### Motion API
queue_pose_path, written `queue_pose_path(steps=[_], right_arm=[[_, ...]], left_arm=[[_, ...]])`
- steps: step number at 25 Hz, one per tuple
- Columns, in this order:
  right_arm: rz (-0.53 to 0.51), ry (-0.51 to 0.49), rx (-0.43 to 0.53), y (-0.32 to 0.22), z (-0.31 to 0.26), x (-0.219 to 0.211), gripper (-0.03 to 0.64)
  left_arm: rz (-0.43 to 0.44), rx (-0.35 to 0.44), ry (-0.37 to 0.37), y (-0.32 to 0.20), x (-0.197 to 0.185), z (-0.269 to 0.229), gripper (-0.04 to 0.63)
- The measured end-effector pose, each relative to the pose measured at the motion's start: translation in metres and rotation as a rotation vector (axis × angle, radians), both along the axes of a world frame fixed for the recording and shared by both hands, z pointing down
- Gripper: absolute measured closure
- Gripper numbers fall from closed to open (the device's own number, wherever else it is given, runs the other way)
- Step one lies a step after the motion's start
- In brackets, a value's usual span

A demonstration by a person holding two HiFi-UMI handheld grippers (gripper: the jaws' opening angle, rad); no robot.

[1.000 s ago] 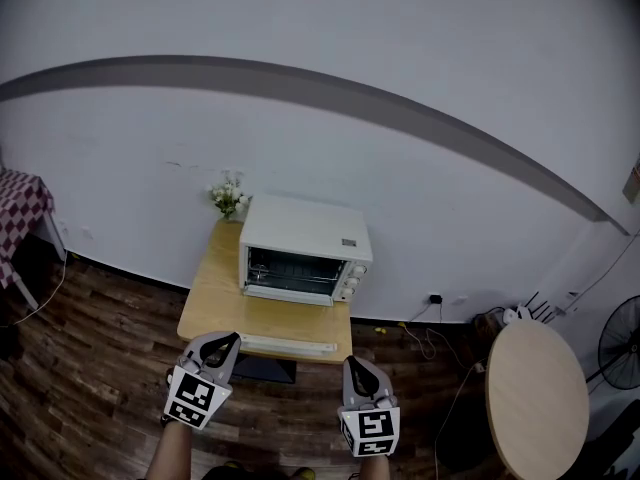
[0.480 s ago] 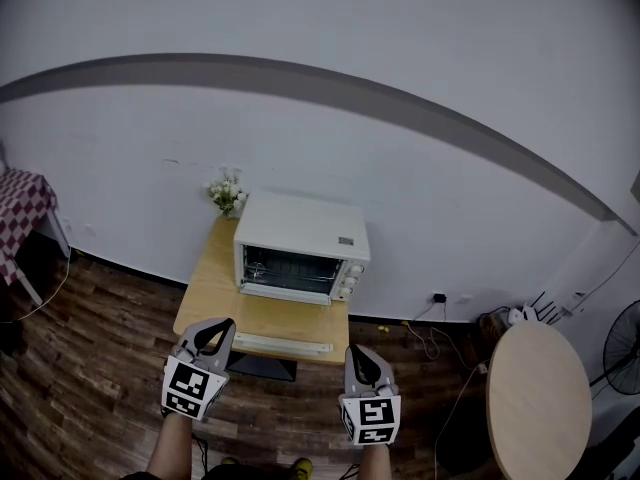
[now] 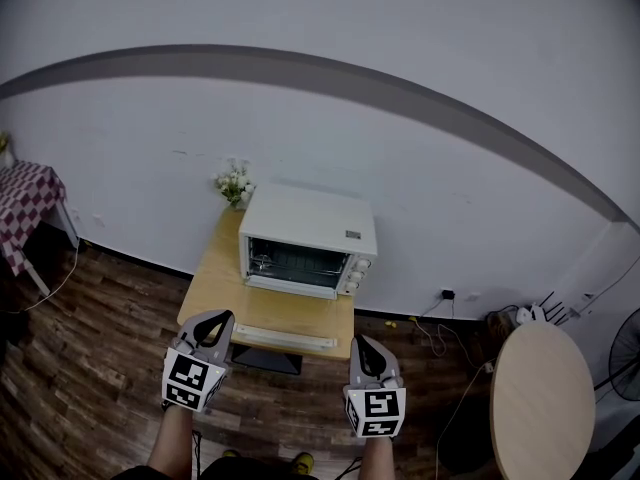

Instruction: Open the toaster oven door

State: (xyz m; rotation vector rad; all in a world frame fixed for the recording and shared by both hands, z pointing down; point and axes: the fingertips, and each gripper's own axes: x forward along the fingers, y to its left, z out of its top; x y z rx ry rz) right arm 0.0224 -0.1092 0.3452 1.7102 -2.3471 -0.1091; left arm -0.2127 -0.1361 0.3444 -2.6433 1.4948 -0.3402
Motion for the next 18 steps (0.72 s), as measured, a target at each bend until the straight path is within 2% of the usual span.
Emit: queue_pose_path(steps=[8,18], right_arm=[[0.012,-0.007,0.002,0.003,-0.002,-0.003,0.624],[0.023,-0.018,-0.005,0.001,0.000,0.008,0.624]], left_arm=[[0.005,0.011,0.015,0.001,-0.003,-0.001,0.598],[0.000,0.008,-0.004,0.001,-0.001,-0.002,0.598]])
